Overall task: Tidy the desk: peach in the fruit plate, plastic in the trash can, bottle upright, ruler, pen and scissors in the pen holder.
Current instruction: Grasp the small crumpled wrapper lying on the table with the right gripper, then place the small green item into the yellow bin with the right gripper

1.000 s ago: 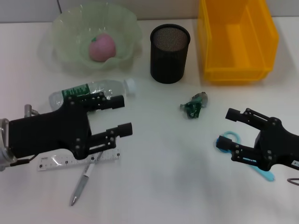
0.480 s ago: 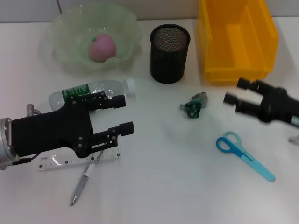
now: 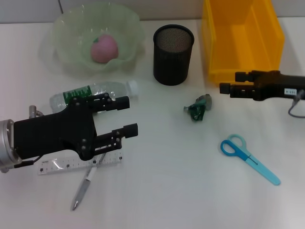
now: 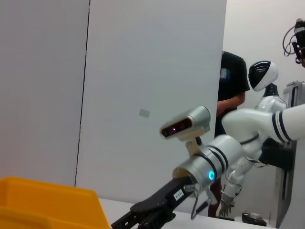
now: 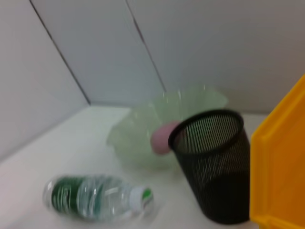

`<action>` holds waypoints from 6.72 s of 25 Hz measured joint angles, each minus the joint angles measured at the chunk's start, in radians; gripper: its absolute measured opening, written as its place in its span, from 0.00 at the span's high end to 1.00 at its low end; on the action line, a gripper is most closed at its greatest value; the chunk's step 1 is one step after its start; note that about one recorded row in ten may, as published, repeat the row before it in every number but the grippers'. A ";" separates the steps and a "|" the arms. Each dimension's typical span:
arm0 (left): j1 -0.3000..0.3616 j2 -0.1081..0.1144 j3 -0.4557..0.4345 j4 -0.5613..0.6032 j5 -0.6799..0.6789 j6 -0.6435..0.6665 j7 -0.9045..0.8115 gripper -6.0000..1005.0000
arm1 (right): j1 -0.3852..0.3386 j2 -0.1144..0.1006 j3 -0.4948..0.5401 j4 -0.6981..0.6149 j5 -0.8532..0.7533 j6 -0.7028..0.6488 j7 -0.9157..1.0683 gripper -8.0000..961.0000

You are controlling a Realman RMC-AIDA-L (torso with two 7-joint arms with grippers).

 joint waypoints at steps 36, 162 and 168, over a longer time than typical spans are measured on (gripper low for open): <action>-0.013 -0.006 0.000 -0.011 0.000 -0.036 0.004 0.42 | 0.266 0.004 -0.415 -0.205 -0.496 -0.021 0.636 0.15; -0.039 -0.011 -0.037 -0.024 0.000 -0.123 0.055 0.42 | -0.185 0.004 -0.092 -0.240 0.467 0.157 0.043 0.93; -0.040 -0.012 -0.037 -0.024 0.000 -0.125 0.057 0.42 | -0.159 0.004 -0.072 -0.159 0.472 0.206 -0.005 0.92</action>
